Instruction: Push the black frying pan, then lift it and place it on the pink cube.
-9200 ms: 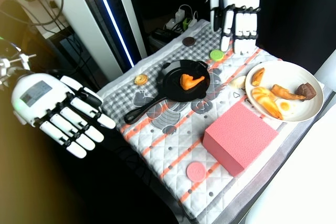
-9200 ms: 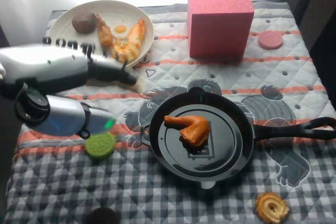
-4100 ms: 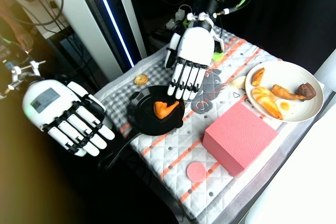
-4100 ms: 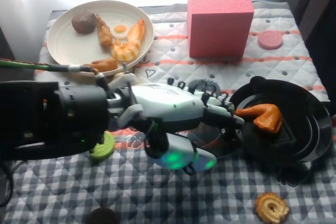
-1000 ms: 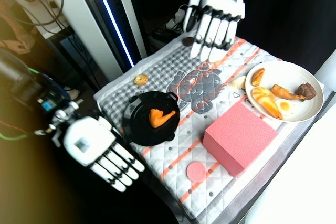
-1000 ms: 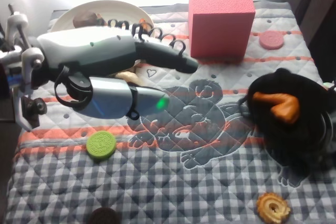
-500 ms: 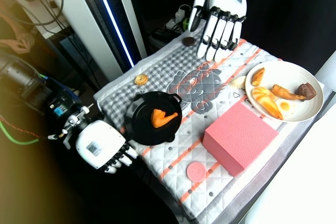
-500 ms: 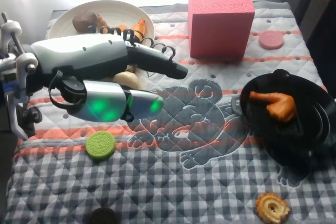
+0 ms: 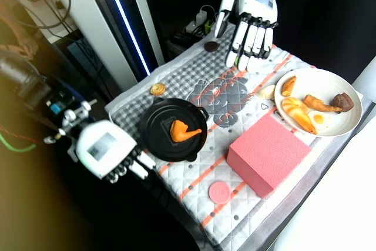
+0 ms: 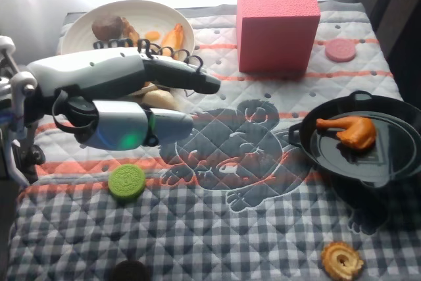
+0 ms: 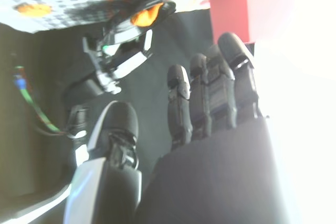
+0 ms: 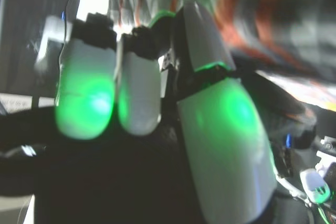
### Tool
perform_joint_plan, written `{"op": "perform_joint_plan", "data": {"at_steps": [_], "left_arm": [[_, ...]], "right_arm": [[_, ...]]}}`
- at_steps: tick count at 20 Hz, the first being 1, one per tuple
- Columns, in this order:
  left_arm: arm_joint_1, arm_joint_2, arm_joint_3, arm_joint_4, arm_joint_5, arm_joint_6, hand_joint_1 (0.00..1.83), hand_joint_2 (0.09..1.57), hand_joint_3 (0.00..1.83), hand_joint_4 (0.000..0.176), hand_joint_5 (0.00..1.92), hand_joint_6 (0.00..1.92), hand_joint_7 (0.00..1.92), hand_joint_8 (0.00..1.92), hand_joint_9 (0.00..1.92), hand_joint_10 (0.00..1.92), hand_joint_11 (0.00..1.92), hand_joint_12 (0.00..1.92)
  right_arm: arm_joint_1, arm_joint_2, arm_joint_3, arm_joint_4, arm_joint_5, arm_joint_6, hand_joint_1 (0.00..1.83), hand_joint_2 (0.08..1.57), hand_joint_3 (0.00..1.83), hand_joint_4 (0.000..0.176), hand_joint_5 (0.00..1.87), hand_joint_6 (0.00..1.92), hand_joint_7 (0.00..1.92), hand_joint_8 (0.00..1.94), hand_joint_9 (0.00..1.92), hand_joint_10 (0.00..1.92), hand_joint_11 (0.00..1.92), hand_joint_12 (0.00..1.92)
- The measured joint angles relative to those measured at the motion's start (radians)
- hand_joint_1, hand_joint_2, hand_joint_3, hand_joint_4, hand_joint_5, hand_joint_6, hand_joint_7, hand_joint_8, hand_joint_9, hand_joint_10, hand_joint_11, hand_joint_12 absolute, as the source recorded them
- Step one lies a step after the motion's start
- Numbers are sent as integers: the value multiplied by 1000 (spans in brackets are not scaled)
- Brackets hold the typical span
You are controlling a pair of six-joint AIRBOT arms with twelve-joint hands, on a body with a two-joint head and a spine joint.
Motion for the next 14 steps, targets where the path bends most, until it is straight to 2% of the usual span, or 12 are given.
{"op": "perform_joint_plan", "data": {"at_steps": [1, 2, 3, 4, 5, 6, 7, 9, 10, 13, 14], "left_arm": [[6, 2, 1, -16, -7, 13, 365, 1374, 2, 46, 417, 1, 301, 3, 261, 12, 0, 1206], [9, 2, 1, -39, -12, 31, 361, 1372, 1, 62, 401, 0, 285, 0, 248, 6, 0, 1212], [13, 2, 0, -51, -18, 39, 401, 1372, 0, 41, 423, 10, 317, 12, 271, 16, 0, 1193], [17, 2, 1, -61, -21, 43, 420, 1373, 0, 35, 421, 9, 321, 11, 279, 19, 0, 1190], [23, 3, 1, -64, -22, 43, 427, 1367, 0, 48, 409, 3, 309, 4, 260, 11, 0, 1121], [27, 4, 1, -66, -21, 43, 441, 1361, 0, 46, 411, 3, 308, 2, 249, 6, 0, 1141], [29, 4, 1, -70, -21, 43, 419, 1363, 0, 54, 403, 1, 299, 1, 240, 2, 0, 1099], [40, 5, 1, -82, -32, 43, 381, 1360, 0, 49, 390, 1, 273, 2, 205, 4, 0, 967], [44, 5, 1, -87, -33, 43, 401, 1357, 0, 38, 407, 8, 295, 10, 220, 12, 0, 946], [48, 6, 0, -93, -35, 43, 349, 1346, 0, 60, 408, 3, 296, 3, 215, 6, 0, 895], [48, 6, 0, -95, -35, 43, 397, 1335, 0, 33, 433, 9, 336, 9, 258, 18, 0, 981]], "right_arm": [[-21, 2, -9, -1, 43, 30, 1363, 1413, 0, 0, 1384, 1921, 1633, 1941, 1725, 1921, 1734, 1921], [-42, 2, -16, -2, 91, 68, 1347, 1411, 0, 0, 1391, 1921, 1627, 1941, 1718, 1921, 1725, 1921], [-54, 2, -21, -4, 125, 85, 1363, 1408, 0, 0, 1393, 1921, 1628, 1941, 1719, 1921, 1726, 1921], [-63, 6, -33, -5, 165, 99, 1402, 1394, 0, 0, 1388, 1921, 1633, 1941, 1730, 1921, 1739, 1921], [-66, 9, -42, -7, 198, 104, 1387, 1400, 0, 0, 1403, 1921, 1642, 1941, 1735, 1921, 1744, 1921], [-66, 17, -58, -10, 243, 106, 1417, 1391, 0, 0, 1419, 1921, 1643, 1941, 1735, 1921, 1744, 1921], [-66, 23, -61, -22, 277, 111, 1411, 1389, 0, 0, 1441, 1921, 1641, 1941, 1743, 1921, 1765, 1921], [-65, 41, -63, -44, 326, 138, 1424, 1383, 0, 0, 1485, 1921, 1689, 1941, 1787, 1921, 1804, 1921], [-55, 50, -63, -44, 332, 140, 1429, 1390, 0, 0, 1432, 1921, 1661, 1941, 1768, 1921, 1782, 1921], [-3, 65, -35, -47, 316, 159, 1567, 1359, 0, 0, 1429, 1921, 1672, 1941, 1792, 1921, 1806, 1921], [23, 66, -24, -46, 303, 158, 1595, 1350, 0, 0, 1420, 1921, 1659, 1941, 1780, 1921, 1799, 1921]]}}
